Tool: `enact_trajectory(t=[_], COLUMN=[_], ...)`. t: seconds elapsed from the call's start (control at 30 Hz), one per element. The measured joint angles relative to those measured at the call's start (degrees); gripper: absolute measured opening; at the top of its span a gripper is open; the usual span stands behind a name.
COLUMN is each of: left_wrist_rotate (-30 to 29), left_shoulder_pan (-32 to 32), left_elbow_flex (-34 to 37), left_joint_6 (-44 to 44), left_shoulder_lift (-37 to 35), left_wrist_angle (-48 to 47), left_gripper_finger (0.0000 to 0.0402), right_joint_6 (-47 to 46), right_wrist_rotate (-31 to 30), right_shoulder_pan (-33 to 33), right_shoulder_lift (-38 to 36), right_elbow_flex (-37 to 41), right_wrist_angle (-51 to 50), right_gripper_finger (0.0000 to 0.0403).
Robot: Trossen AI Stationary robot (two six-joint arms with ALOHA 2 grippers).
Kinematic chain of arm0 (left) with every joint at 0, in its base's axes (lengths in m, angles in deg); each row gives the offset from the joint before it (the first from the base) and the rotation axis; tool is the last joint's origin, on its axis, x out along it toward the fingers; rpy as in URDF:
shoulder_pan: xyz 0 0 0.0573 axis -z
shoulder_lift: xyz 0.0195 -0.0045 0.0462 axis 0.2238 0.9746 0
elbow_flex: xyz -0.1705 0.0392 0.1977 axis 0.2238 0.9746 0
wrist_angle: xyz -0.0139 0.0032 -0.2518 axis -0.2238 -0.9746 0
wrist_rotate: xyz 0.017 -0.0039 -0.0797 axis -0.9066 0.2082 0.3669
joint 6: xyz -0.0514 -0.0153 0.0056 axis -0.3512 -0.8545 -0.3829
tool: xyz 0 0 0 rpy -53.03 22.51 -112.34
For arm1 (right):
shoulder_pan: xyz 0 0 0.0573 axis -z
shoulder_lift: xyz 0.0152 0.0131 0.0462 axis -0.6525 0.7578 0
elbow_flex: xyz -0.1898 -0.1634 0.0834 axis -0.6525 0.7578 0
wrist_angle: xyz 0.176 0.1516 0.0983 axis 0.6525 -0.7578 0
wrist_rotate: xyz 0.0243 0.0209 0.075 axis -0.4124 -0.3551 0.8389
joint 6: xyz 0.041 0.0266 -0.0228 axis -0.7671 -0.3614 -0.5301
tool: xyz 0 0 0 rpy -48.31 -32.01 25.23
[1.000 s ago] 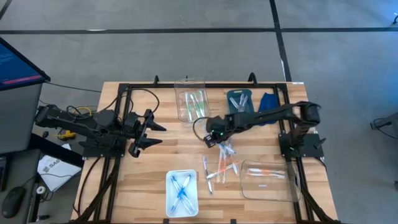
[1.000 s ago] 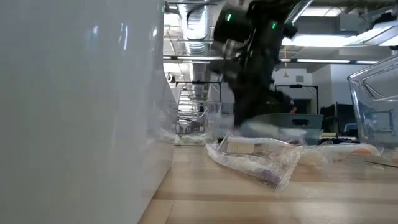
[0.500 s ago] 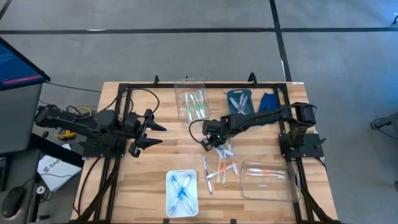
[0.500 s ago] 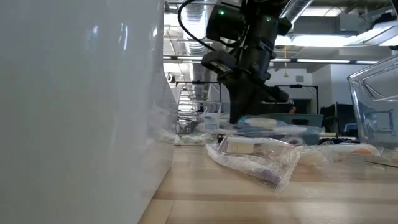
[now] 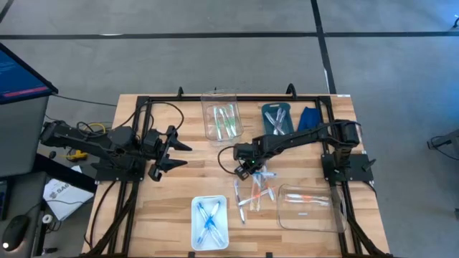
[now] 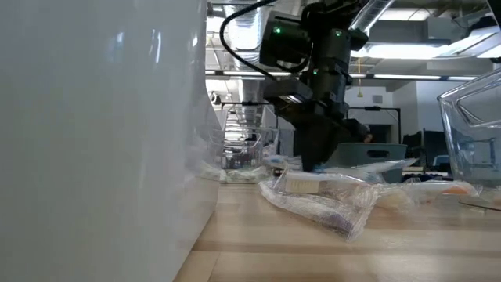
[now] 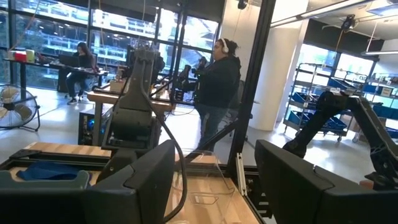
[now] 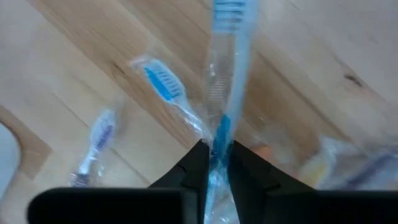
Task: Pick & Place Toothbrushes
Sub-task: Put the blue toothbrush into the white bin
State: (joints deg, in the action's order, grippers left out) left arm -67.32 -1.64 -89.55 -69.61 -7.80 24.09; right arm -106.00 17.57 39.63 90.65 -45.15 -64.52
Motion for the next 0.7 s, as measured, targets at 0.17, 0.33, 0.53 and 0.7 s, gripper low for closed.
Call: enact_trajectory(t=[0.17, 0.33, 0.53, 0.7], left_wrist_rotate=[0.00, 0.00, 0.00, 0.00], left_shoulder_pan=[0.00, 0.00, 0.00, 0.00], left_elbow_flex=[0.00, 0.00, 0.00, 0.00], left_joint_6=[-0.02, -0.02, -0.02, -0.02], left_shoulder_lift=[-0.02, -0.02, -0.02, -0.02], left_wrist_angle=[0.07, -0.02, -0.01, 0.01], left_gripper_finger=[0.0218, 0.0218, 0.0218, 0.0218], right_joint_6=[0.42, 0.38, 0.37, 0.40], right_wrist_rotate=[0.00, -0.51, -1.80, -2.14], right_shoulder_pan=[-0.02, -0.02, 0.82, 2.15], right_shoulder_lift=[-0.03, -0.03, -0.03, -0.03], right_elbow_flex=[-0.07, -0.07, -0.07, -0.07], right_wrist_angle=[1.15, 2.76, 3.92, 3.90], right_gripper_finger=[0.0075, 0.0081, 0.0082, 0.0082])
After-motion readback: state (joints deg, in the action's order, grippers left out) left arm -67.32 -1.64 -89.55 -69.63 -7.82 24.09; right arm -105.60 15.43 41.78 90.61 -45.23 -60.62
